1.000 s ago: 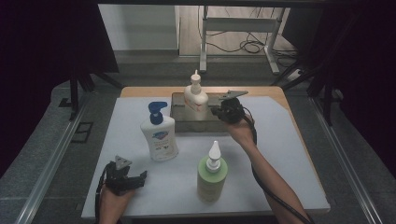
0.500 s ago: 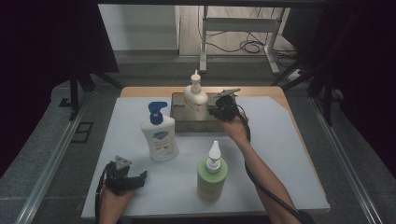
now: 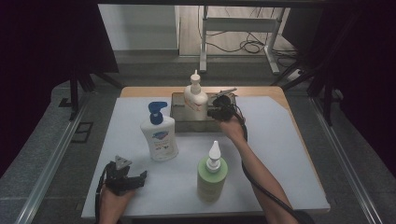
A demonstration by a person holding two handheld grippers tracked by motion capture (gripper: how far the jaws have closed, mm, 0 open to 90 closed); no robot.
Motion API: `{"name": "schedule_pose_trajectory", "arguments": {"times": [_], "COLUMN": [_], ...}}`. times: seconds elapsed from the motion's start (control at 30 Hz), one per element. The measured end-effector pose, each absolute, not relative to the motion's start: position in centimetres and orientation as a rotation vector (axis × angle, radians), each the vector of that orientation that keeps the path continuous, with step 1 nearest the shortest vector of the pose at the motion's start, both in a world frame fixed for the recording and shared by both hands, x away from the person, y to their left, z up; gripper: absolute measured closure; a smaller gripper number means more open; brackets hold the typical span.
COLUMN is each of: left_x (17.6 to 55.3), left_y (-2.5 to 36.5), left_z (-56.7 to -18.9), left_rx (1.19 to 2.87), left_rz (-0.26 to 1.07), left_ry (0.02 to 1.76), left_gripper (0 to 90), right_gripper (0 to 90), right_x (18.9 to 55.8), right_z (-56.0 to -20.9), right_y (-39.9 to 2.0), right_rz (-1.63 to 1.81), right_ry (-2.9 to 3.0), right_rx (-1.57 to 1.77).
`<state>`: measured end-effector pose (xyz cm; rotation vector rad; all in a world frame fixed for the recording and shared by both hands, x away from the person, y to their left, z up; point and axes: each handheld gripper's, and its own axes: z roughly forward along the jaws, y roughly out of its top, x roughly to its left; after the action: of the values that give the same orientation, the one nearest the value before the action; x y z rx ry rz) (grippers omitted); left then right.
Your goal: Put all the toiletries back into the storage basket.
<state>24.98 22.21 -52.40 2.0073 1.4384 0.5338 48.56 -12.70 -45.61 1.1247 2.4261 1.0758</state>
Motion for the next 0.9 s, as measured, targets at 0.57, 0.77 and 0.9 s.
{"name": "schedule_pose_trajectory", "arguments": {"times": [0.57,0.77,0.9], "left_x": [25.0,25.0,25.0], "left_y": [22.2,22.2,22.2], "left_z": [-52.4,-52.4,-52.4], "left_rx": [2.007,2.007,2.007], "left_rz": [0.534,0.534,0.533], "left_ry": [1.439,1.439,1.439], "left_gripper": [12.5,12.4,12.5], "right_gripper": [89.3,88.9,88.6], "right_x": [48.6,48.6,48.6], "right_z": [-46.3,-46.4,-46.5], "right_y": [-11.6,-10.9,-10.3], "right_rz": [1.074,1.080,1.081], "right_ry": [2.454,2.464,2.469], "right_rx": [1.128,1.117,1.111]}}
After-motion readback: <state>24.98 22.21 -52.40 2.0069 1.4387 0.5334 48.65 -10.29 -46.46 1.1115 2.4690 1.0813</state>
